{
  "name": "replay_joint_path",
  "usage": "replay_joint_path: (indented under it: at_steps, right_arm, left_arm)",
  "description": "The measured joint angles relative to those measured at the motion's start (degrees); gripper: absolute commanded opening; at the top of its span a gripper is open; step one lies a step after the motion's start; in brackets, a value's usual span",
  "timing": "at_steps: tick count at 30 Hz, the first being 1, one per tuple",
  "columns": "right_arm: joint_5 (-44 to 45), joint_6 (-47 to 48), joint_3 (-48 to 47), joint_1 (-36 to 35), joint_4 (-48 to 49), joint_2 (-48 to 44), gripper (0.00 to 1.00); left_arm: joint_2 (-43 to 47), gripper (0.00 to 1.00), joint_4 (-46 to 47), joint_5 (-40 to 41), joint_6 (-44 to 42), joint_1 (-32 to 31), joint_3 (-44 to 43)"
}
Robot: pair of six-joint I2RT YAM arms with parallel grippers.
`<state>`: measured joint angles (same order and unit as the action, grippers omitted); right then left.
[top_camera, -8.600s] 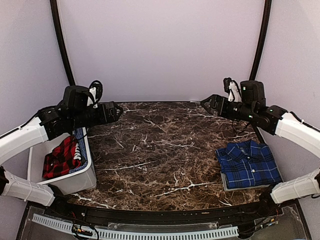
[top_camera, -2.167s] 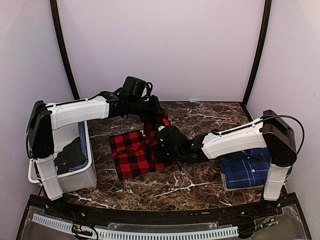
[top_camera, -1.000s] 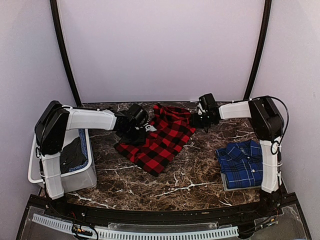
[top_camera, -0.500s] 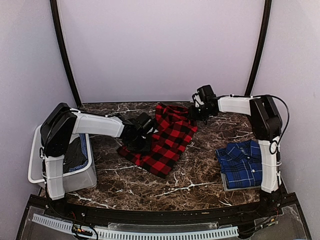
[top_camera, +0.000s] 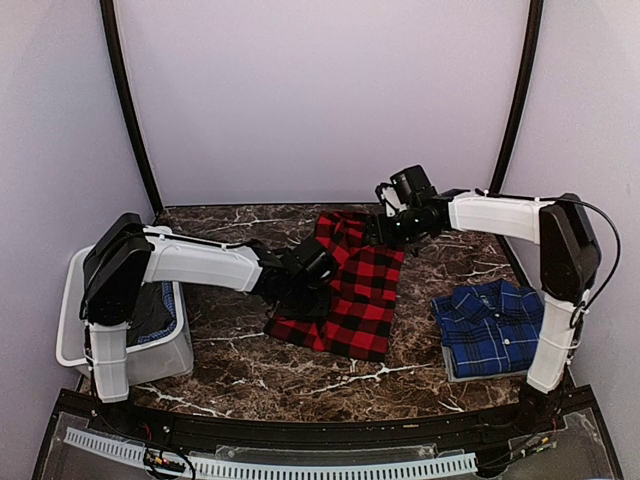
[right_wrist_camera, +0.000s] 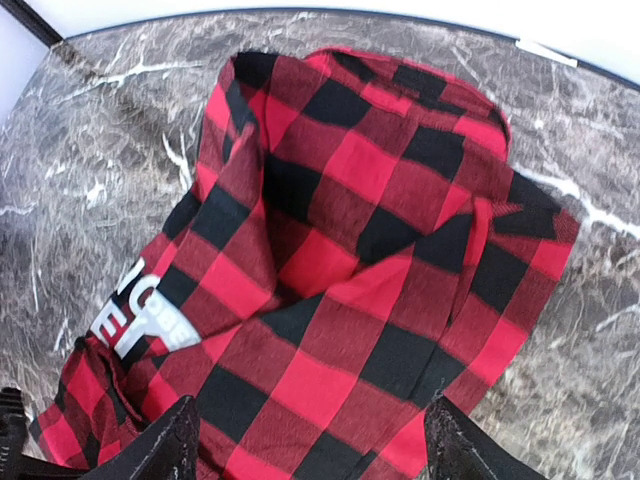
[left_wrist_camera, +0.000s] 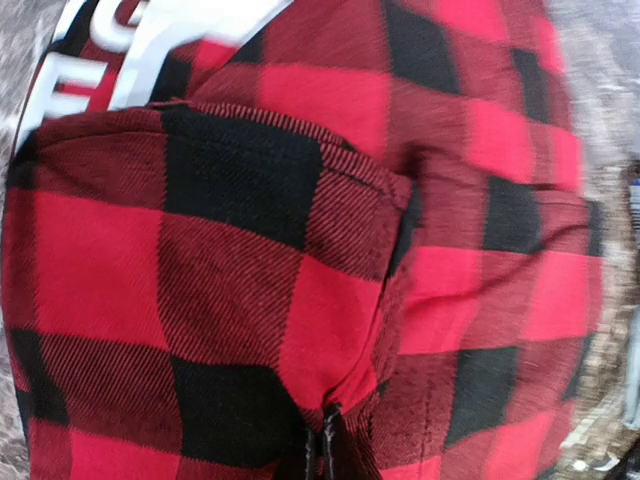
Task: Fold and stack the long sleeve shirts
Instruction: Flatten out the crumpled shirt at the center of the board.
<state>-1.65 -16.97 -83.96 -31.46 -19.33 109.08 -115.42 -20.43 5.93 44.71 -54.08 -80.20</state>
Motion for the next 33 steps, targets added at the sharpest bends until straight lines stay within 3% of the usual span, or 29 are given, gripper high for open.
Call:
replay_joint_path:
  at_steps: [10,18,27,33]
  right_arm:
    - [-1.68,-0.07,14.51,-5.53,0.96,-5.46,0.78]
    - [-2.62,-2.08,23.32,-6.80,1.84,-13.00,0.79]
    - [-3.06,-3.26,24.28,-6.80,3.13,-16.06,0.79]
    - [-3.65,-3.52,20.22,-6.80,3.10,-11.15,0.70]
  left_arm:
    - [7.61,0.00,9.92,-2.51,-1.33,-1.62,4.22]
    - [12.33,0.00,18.64,-8.39,-9.16,-1.77,12.96]
    - [17.35,0.00,21.75,-18.01,-18.64,-2.08,22.27]
    - [17.84,0.00,21.03,-21.62,-21.66,-3.65,24.37]
